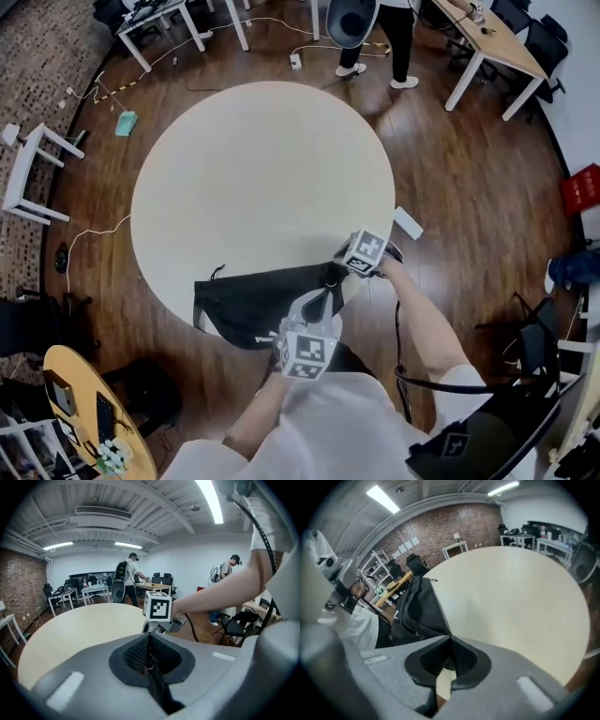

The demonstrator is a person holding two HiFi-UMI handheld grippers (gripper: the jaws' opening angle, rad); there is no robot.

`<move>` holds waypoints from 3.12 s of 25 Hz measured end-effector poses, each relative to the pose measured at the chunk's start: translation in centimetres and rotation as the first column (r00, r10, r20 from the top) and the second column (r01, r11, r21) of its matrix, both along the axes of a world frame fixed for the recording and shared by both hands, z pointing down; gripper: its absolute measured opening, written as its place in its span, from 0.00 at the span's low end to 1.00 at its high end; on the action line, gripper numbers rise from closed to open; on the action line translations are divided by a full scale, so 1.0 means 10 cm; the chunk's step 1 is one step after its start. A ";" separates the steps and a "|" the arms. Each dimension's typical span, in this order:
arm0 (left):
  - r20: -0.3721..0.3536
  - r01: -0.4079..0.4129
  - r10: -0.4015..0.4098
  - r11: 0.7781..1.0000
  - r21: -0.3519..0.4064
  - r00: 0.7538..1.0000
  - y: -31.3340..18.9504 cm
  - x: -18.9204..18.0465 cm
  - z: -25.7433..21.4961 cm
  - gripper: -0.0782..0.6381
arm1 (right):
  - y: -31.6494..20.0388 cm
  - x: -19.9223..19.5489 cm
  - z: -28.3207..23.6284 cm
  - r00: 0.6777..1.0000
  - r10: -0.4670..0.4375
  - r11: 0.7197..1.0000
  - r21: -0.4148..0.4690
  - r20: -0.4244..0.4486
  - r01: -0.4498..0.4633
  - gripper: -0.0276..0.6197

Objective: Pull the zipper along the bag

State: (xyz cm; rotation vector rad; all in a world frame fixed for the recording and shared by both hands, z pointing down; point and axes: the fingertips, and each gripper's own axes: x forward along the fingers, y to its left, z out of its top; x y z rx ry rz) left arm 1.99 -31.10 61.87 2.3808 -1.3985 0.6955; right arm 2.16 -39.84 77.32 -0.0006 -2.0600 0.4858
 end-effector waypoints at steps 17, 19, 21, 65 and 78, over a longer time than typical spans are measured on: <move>0.423 -0.177 0.315 0.926 -0.334 0.850 -0.27 0.45 1.32 0.32 | 0.12 -0.16 0.39 0.967 -0.229 0.956 -0.214 -0.108 0.202 0.03; 0.462 -0.155 0.325 0.917 -0.367 0.825 -0.29 0.49 1.51 0.34 | 0.12 -0.17 0.38 0.971 -0.219 0.958 -0.210 -0.097 0.195 0.03; 0.528 -0.112 0.321 0.915 -0.389 0.786 -0.31 0.44 1.71 0.34 | 0.12 -0.18 0.37 0.971 -0.220 0.958 -0.207 -0.092 0.198 0.03; 0.184 0.617 -0.591 0.720 -0.319 0.785 0.67 -4.65 1.65 0.14 | 0.14 -0.15 0.47 0.943 -0.065 0.998 -0.009 -0.327 0.066 0.03; 0.048 0.479 -0.484 0.837 -0.264 0.873 0.80 -5.15 1.08 0.13 | 0.06 -0.11 0.58 0.885 0.248 0.966 0.170 -0.395 -0.195 0.03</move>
